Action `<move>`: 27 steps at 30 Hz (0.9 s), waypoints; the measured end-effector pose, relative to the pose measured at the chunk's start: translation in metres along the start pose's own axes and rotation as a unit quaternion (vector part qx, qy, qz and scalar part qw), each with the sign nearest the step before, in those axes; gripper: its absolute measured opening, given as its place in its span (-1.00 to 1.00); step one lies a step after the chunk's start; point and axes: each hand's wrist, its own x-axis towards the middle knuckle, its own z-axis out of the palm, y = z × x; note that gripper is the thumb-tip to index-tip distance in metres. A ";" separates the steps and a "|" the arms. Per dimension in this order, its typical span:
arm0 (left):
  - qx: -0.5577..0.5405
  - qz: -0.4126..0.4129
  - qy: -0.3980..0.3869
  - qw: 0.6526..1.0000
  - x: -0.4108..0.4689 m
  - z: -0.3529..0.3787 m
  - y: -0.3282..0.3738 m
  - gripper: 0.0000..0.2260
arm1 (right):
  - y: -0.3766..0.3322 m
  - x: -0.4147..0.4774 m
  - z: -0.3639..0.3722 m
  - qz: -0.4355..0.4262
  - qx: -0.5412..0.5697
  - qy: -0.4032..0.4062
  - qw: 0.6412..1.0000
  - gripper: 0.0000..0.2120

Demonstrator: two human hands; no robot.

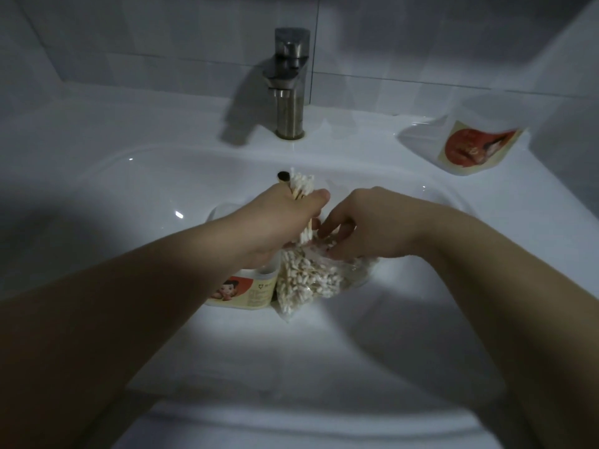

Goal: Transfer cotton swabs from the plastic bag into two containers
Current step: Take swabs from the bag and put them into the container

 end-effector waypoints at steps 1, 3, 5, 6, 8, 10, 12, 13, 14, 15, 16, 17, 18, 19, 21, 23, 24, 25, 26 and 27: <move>0.000 -0.002 -0.002 1.000 0.000 0.000 0.000 -0.76 | 0.000 0.003 0.002 -0.001 -0.002 0.014 1.000 -0.75; 0.001 -0.004 -0.004 1.000 0.000 -0.001 0.000 -0.77 | 0.000 0.007 0.004 0.001 -0.006 0.030 1.000 -0.84; 0.002 -0.003 -0.004 1.000 0.000 -0.001 0.000 -0.77 | 0.000 0.008 0.005 0.003 -0.010 0.030 1.000 -0.86; 0.004 -0.003 -0.004 1.000 0.000 -0.001 0.000 -0.78 | 0.000 0.008 0.005 0.005 -0.008 0.030 0.999 -0.86; 0.005 -0.001 -0.006 1.000 0.000 -0.001 0.000 -0.78 | -0.001 0.008 0.004 0.005 -0.005 0.037 0.999 -0.87; 0.008 0.002 -0.009 1.000 0.000 -0.001 0.000 -0.78 | -0.003 0.008 0.004 0.002 -0.017 0.048 0.999 -0.88; 0.017 0.007 -0.008 1.000 -0.001 -0.002 -0.001 -0.75 | -0.002 0.007 0.001 -0.005 -0.028 0.069 0.997 -0.88; 0.021 0.010 -0.007 1.000 -0.001 -0.002 0.000 -0.75 | -0.001 0.006 0.000 -0.009 -0.028 0.081 0.996 -0.87; 0.022 0.014 -0.005 1.000 -0.001 -0.002 0.000 -0.75 | 0.000 0.004 -0.003 -0.012 -0.019 0.092 0.996 -0.86; 0.024 0.018 -0.003 1.000 -0.001 -0.003 0.001 -0.76 | 0.003 0.003 -0.005 -0.013 0.001 0.102 0.995 -0.85; 0.025 0.023 -0.001 0.999 -0.001 -0.003 0.001 -0.76 | 0.005 0.001 -0.009 -0.015 0.030 0.111 0.993 -0.84; 0.026 0.029 -0.001 0.999 -0.001 -0.004 0.002 -0.77 | 0.008 -0.001 -0.012 -0.016 0.058 0.120 0.991 -0.83; 0.025 0.034 -0.001 0.999 -0.002 -0.005 0.003 -0.77 | 0.010 -0.002 -0.015 -0.016 0.081 0.133 0.988 -0.83; 0.025 0.037 -0.003 0.999 -0.002 -0.005 0.004 -0.77 | 0.013 -0.003 -0.017 -0.013 0.103 0.151 0.983 -0.84; 0.025 0.041 -0.009 0.999 -0.003 -0.005 0.005 -0.75 | 0.016 -0.005 -0.021 -0.002 0.164 0.188 0.968 -0.85; 0.016 0.043 -0.014 0.999 -0.004 -0.005 0.006 -0.73 | 0.015 -0.007 -0.024 0.006 0.237 0.201 0.950 -0.84; 0.011 0.046 -0.018 0.999 -0.004 -0.005 0.006 -0.73 | 0.014 -0.008 -0.024 0.003 0.271 0.195 0.943 -0.84; 0.007 0.050 -0.025 0.998 -0.004 -0.005 0.007 -0.74 | 0.012 -0.010 -0.024 -0.003 0.303 0.186 0.935 -0.84; 0.002 0.053 -0.033 0.998 -0.004 -0.005 0.007 -0.75 | 0.010 -0.010 -0.024 -0.010 0.334 0.179 0.926 -0.85; -0.004 0.056 -0.042 0.998 -0.005 -0.006 0.007 -0.77 | 0.008 -0.010 -0.024 -0.013 0.364 0.175 0.915 -0.87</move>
